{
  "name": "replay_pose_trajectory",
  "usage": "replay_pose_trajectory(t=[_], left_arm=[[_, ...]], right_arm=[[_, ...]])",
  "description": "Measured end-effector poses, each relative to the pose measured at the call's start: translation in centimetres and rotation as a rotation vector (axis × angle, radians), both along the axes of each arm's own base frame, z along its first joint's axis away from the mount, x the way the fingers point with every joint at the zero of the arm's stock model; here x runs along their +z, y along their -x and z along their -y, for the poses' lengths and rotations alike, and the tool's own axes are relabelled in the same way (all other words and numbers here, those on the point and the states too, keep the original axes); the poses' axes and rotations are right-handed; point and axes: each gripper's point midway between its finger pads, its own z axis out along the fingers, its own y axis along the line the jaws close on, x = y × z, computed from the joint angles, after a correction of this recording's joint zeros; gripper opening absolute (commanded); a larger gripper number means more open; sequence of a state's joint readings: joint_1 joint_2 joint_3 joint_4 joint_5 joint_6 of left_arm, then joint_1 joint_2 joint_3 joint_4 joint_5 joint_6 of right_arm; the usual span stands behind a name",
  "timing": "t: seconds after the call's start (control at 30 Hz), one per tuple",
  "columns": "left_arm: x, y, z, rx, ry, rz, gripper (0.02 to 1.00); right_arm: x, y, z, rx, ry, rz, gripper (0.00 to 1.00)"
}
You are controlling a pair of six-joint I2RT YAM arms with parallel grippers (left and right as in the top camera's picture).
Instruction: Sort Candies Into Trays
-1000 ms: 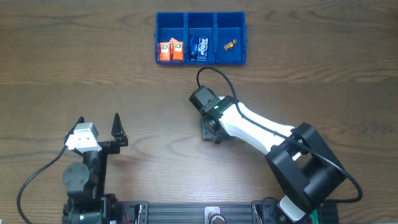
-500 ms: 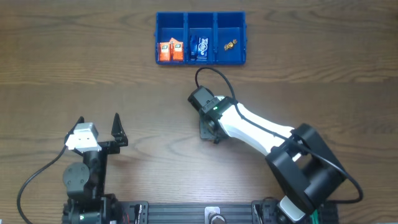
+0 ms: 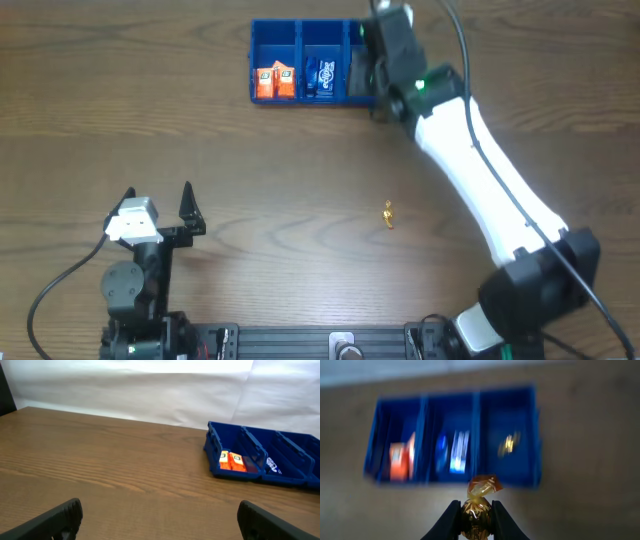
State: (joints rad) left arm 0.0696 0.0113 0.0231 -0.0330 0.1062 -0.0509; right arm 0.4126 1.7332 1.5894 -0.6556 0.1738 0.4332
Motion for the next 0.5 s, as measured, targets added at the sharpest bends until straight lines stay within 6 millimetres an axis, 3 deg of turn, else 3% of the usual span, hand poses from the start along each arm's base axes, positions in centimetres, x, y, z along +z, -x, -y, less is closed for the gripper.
replay_pose_trajectory(t=[0.1,0.23,0.33,0.5], left_arm=[[0.0,0.0,0.0,0.0,0.0,0.0,0.998],[0.0,0.0,0.0,0.0,0.0,0.0,0.998],[0.0,0.0,0.0,0.0,0.0,0.0,0.998],[0.0,0.0,0.0,0.0,0.0,0.0,0.998]], right_arm=[[-1.2,-3.5,-0.3,-0.005,0.036,0.056,0.159],[-6.6,-5.8,-0.3,-0.019,0.116,0.018,0.167],[-9.6,-6.3,-0.1,-0.029,0.153,-0.018,0.176],[-10.4,-6.7,0.7,-0.047,0.18,-0.024,0.316]])
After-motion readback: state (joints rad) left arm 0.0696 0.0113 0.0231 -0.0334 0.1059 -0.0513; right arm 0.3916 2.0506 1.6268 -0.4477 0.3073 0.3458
